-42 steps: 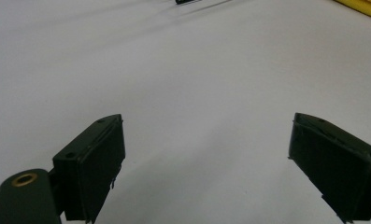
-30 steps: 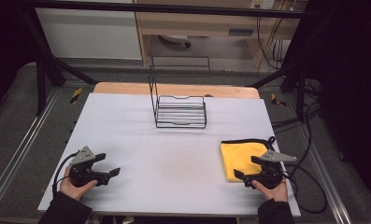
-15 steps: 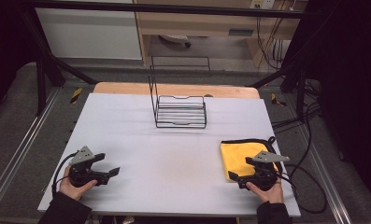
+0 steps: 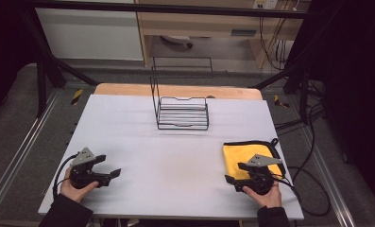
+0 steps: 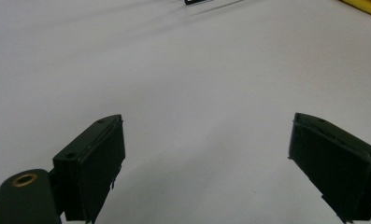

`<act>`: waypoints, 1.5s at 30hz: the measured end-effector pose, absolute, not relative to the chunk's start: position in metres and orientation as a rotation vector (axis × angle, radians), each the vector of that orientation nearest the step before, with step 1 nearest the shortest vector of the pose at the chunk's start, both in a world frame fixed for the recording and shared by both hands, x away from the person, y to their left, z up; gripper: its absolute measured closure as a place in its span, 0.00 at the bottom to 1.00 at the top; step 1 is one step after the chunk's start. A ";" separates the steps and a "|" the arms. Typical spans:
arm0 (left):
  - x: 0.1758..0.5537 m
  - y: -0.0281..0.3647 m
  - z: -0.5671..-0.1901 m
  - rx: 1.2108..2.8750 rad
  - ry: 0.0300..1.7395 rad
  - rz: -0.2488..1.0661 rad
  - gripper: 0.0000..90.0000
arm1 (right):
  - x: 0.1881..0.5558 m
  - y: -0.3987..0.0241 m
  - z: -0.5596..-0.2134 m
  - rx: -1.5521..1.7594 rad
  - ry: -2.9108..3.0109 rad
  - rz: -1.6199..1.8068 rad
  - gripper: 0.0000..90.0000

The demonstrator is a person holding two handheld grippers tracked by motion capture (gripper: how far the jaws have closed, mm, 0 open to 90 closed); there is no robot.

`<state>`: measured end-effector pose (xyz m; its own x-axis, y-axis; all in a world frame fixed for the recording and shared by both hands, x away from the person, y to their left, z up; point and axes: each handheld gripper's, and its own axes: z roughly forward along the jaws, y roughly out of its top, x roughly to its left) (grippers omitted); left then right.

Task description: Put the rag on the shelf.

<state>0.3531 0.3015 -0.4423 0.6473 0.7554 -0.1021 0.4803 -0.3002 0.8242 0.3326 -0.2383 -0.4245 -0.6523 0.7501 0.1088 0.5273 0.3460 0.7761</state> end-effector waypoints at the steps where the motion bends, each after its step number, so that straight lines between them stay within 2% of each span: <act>1: 0.354 0.302 -0.442 1.962 0.969 0.383 0.12 | 0.332 -0.236 -0.425 1.136 2.355 1.185 0.38; 7: 0.353 0.300 -0.442 1.968 0.968 0.393 0.12 | 0.331 -0.231 -0.429 1.119 2.382 1.109 0.54; 16: 0.353 0.302 -0.442 1.968 0.970 0.397 0.12 | 0.332 -0.225 -0.439 1.075 2.420 0.960 0.72; 30: 0.353 0.302 -0.442 1.970 0.965 0.402 0.13 | 0.331 -0.221 -0.442 1.026 2.441 0.901 0.73; 34: 0.353 0.301 -0.442 1.975 0.963 0.403 0.13 | 0.330 -0.219 -0.442 1.007 2.439 0.867 0.78; 39: 0.353 0.301 -0.442 1.976 0.964 0.405 0.13 | 0.331 -0.219 -0.441 1.039 2.420 0.870 0.91; 45: 0.353 0.301 -0.442 1.974 0.965 0.405 0.13 | 0.334 -0.221 -0.438 1.095 2.403 0.896 0.94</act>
